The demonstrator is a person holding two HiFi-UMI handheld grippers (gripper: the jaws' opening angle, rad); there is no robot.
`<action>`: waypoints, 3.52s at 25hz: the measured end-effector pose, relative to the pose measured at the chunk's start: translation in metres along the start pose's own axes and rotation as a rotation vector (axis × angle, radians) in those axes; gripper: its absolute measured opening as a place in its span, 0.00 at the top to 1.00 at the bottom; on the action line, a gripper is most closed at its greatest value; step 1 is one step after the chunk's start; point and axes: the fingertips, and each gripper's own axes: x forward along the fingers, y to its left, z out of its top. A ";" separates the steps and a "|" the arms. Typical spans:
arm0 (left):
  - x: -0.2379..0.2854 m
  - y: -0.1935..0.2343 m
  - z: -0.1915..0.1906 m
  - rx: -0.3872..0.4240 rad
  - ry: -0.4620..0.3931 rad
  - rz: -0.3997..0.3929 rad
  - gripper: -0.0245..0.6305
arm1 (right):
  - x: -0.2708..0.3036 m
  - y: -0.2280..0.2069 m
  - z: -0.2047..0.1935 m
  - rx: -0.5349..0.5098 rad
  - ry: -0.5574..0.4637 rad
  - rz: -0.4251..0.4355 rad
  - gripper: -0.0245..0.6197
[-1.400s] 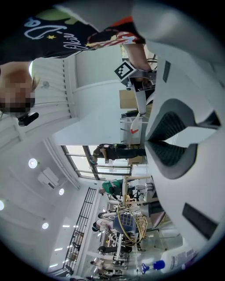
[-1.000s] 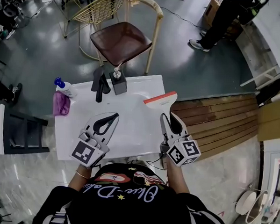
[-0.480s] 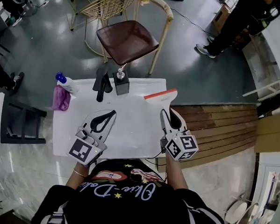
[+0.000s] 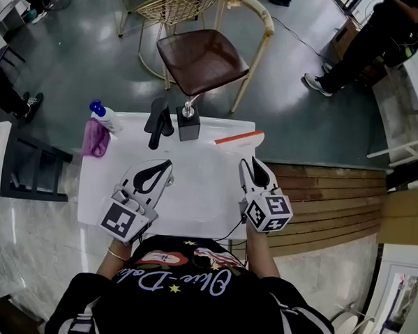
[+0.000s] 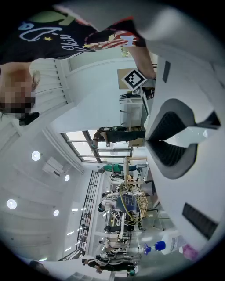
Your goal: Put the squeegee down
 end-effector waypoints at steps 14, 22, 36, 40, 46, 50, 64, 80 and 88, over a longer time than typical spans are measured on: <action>-0.011 0.013 -0.007 -0.013 0.025 0.093 0.97 | 0.030 -0.007 -0.016 -0.055 0.078 0.022 0.79; -0.014 0.019 -0.011 -0.030 0.039 0.134 0.97 | 0.046 -0.007 -0.026 -0.091 0.127 0.048 0.79; -0.026 0.031 -0.009 -0.024 0.059 0.204 0.97 | 0.061 -0.010 -0.040 -0.154 0.209 0.062 0.79; -0.029 0.031 -0.011 -0.038 0.053 0.212 0.97 | 0.065 -0.012 -0.044 -0.161 0.227 0.061 0.79; -0.032 0.033 -0.011 -0.057 0.041 0.232 0.97 | 0.071 -0.012 -0.052 -0.168 0.257 0.069 0.79; -0.033 0.037 -0.014 -0.060 0.045 0.247 0.97 | 0.075 -0.013 -0.057 -0.171 0.269 0.075 0.79; -0.035 0.042 -0.011 -0.062 0.045 0.265 0.97 | 0.080 -0.011 -0.065 -0.239 0.319 0.075 0.79; -0.036 0.038 -0.015 -0.076 0.051 0.266 0.97 | 0.082 -0.014 -0.068 -0.247 0.335 0.064 0.75; -0.039 0.037 -0.016 -0.084 0.047 0.264 0.97 | 0.081 -0.014 -0.065 -0.245 0.324 0.062 0.74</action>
